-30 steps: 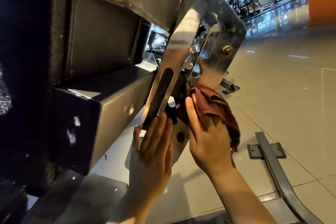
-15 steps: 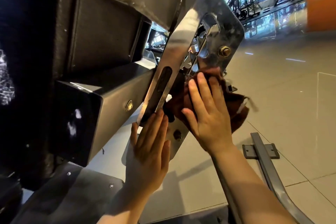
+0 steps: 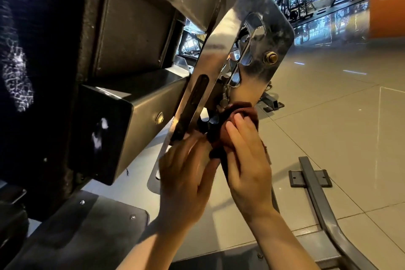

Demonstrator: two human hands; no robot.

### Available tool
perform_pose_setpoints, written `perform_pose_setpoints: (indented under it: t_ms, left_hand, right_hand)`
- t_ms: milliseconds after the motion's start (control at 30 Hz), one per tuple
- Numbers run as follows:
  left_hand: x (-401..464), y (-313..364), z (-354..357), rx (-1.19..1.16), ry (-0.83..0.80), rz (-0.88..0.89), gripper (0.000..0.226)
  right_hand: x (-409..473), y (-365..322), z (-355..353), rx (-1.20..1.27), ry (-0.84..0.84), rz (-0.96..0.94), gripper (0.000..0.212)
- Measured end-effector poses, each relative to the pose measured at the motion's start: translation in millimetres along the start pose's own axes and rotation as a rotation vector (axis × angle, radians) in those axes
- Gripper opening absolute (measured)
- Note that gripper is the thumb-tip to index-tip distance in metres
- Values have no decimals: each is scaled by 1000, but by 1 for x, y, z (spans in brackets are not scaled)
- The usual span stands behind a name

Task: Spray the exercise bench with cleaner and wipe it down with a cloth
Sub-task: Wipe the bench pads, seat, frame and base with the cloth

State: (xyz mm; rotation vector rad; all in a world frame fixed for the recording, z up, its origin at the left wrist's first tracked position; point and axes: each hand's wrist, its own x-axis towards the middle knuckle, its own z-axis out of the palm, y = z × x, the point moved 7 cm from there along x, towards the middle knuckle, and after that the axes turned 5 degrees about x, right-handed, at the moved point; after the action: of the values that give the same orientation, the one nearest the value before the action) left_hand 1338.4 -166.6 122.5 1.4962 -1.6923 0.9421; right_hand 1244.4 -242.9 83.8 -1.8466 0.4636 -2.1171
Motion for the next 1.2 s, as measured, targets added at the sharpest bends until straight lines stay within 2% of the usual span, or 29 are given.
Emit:
perform_pose_setpoints:
  t_ms: [100, 167, 200, 267, 333, 433, 500, 567, 633, 733, 767, 867, 900, 1000, 1100, 1200]
  left_hand:
    - [8, 18, 5, -611, -154, -349, 28]
    - [4, 17, 14, -766, -206, -491, 19]
    - [4, 15, 15, -781, -225, -517, 20]
    - [6, 14, 14, -716, -262, -425, 18]
    - [2, 12, 16, -652, -336, -420, 17]
    - [3, 12, 14, -731, -375, -441, 25]
    - [8, 14, 8, -721, -387, -379, 18]
    - [13, 18, 3, -658, -408, -276, 17]
    - [15, 23, 1, -662, -455, -197, 21]
    - [15, 24, -2, -671, -495, -116, 14]
    - [15, 22, -2, -662, -495, -110, 12]
    - [13, 19, -3, -665, -505, -109, 12]
    - [12, 19, -4, -671, -502, -99, 13]
    - [11, 12, -9, -681, -482, -157, 21]
    - [8, 2, -11, -627, -458, -235, 26]
    - [9, 3, -12, -629, -431, -237, 24]
  right_hand:
    - [-5, -15, -9, 73, 75, 22, 36]
    - [-12, -16, -13, 74, 74, 78, 35]
    - [-15, -14, -16, 82, 46, 119, 37]
    - [-19, -10, -24, 120, -46, 207, 38]
    - [-20, -7, -33, 179, -164, 285, 41]
    - [-14, -2, -48, 273, -353, 364, 45]
    - [-6, 7, -59, 268, -462, 416, 53]
    - [1, 14, -62, 206, -639, 444, 59]
    - [1, 17, -61, 233, -796, 504, 54]
    - [1, 20, -68, 386, -789, 611, 21]
    - [-1, 21, -69, 433, -779, 656, 18]
    - [-13, 22, -66, 478, -859, 749, 30]
    - [-15, 19, -64, 440, -898, 718, 30]
    - [-14, 8, -69, 401, -890, 670, 10]
    - [-14, -3, -75, 434, -928, 657, 13]
    - [-19, -12, -72, 336, -971, 603, 22]
